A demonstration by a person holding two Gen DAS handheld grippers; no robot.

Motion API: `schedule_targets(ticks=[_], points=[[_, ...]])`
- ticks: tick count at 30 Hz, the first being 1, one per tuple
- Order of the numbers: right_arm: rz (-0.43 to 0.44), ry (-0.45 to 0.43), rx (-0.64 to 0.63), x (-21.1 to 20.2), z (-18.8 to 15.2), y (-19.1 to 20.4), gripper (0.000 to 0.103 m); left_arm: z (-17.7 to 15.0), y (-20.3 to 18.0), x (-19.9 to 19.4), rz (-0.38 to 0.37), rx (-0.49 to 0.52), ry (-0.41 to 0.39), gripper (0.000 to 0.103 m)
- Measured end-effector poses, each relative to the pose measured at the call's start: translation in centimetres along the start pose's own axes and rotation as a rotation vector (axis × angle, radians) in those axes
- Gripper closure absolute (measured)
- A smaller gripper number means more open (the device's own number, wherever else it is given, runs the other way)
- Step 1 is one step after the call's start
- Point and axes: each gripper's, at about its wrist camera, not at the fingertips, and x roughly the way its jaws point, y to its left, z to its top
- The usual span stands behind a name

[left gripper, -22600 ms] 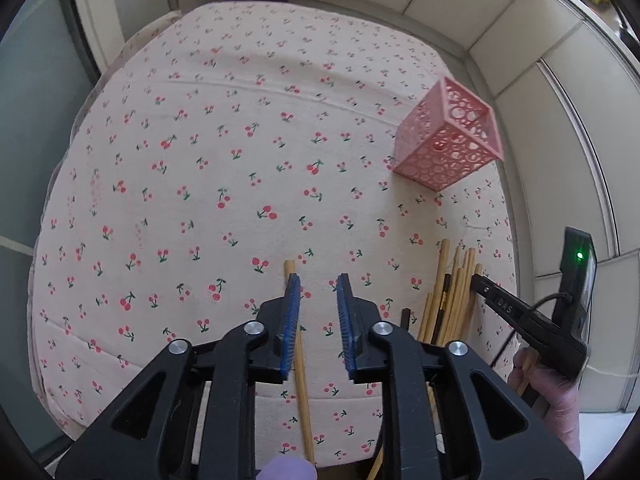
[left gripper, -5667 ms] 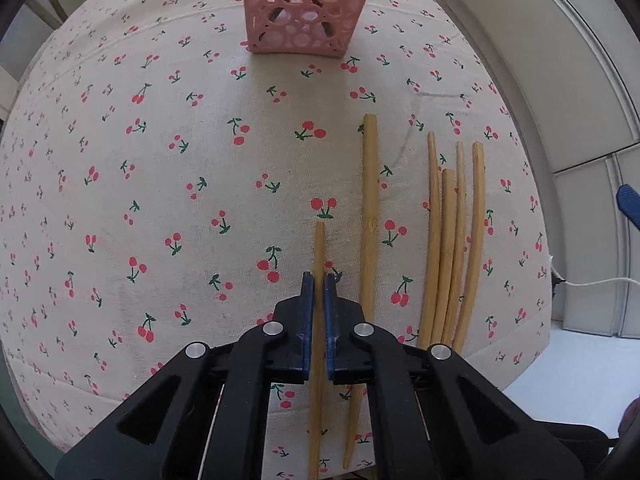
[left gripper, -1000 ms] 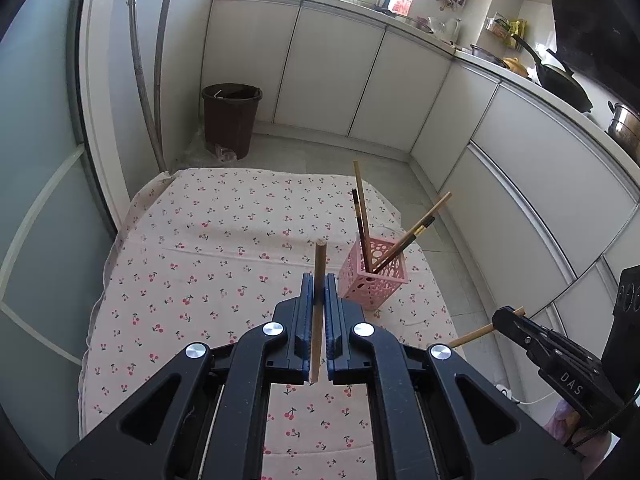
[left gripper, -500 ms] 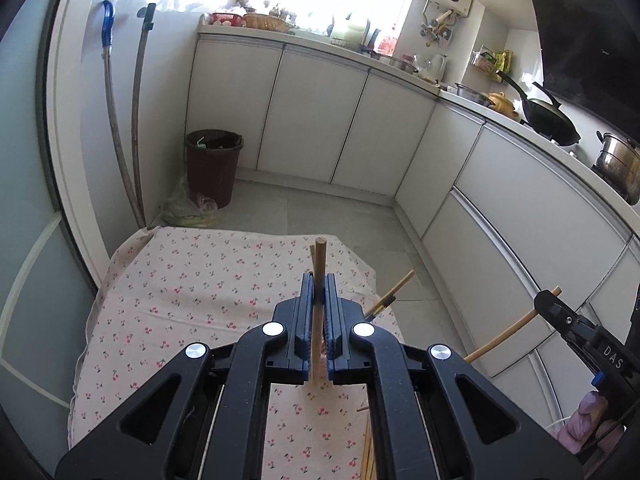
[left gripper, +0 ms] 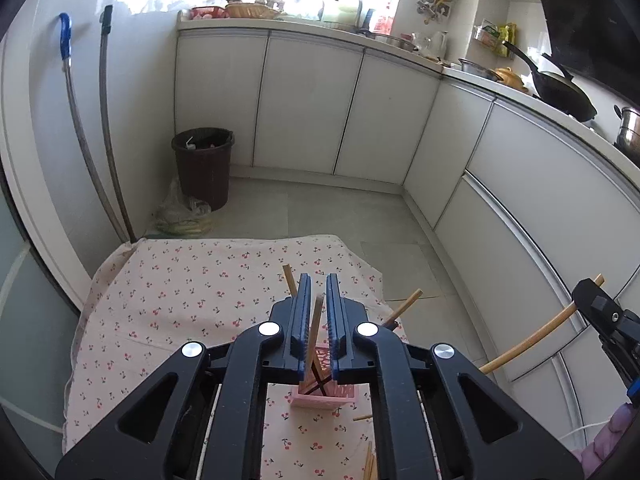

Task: Organize utensils
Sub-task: 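Carry both chopsticks over the pink basket and open the left gripper, then open the right gripper to drop its chopstick into the basket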

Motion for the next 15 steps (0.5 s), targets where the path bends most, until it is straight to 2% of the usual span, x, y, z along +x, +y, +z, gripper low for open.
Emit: schedule_targets(ticks=[5, 10, 15], points=[[-0.007, 0.007, 0.015, 0.5, 0.0, -0.4, 0.095, -1.2, 2.4, -3.1, 0.007, -0.082, -0.028, 0.081], [-0.027, -0.009, 0.01, 0.8, 0.0, 0.0, 0.095, -2.9, 4.5, -5.6, 0.014, -0.162, -0.034, 0.078], [-0.05, -0.026, 0.014, 1.6, 0.1, 0.3, 0.095, -2.9, 5.1, -5.6, 0.013, -0.171, -0.021, 0.078]])
